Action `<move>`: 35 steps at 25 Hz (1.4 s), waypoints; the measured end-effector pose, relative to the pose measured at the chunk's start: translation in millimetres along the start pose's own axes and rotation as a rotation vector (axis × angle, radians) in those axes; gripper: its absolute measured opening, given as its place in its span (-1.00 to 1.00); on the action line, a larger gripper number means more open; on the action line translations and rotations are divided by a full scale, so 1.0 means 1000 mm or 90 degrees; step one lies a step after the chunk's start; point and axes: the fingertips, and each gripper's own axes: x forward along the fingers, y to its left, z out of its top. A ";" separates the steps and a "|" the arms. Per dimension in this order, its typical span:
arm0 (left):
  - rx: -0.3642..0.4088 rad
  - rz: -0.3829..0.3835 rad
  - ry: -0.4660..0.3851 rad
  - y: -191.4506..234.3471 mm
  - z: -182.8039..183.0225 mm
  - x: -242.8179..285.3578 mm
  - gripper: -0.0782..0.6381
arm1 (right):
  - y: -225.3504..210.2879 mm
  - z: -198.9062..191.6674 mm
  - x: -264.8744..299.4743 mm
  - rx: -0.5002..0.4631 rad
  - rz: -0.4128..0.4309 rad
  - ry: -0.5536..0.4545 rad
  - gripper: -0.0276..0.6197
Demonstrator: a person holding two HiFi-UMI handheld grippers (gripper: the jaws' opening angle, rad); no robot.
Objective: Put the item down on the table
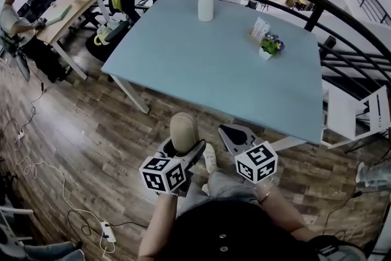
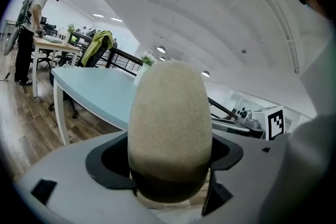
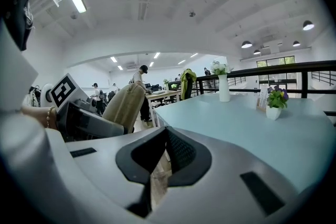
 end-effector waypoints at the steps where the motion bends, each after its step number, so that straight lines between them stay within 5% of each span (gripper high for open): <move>1: 0.000 0.001 0.003 0.004 0.003 0.002 0.32 | -0.002 0.003 0.006 -0.004 0.006 0.002 -0.89; 22: 0.062 -0.028 0.022 0.052 0.140 0.172 0.32 | -0.160 0.080 0.126 0.008 -0.009 -0.031 -0.89; 35: 0.061 -0.067 0.079 0.044 0.149 0.239 0.32 | -0.216 0.082 0.136 0.050 -0.042 -0.026 -0.89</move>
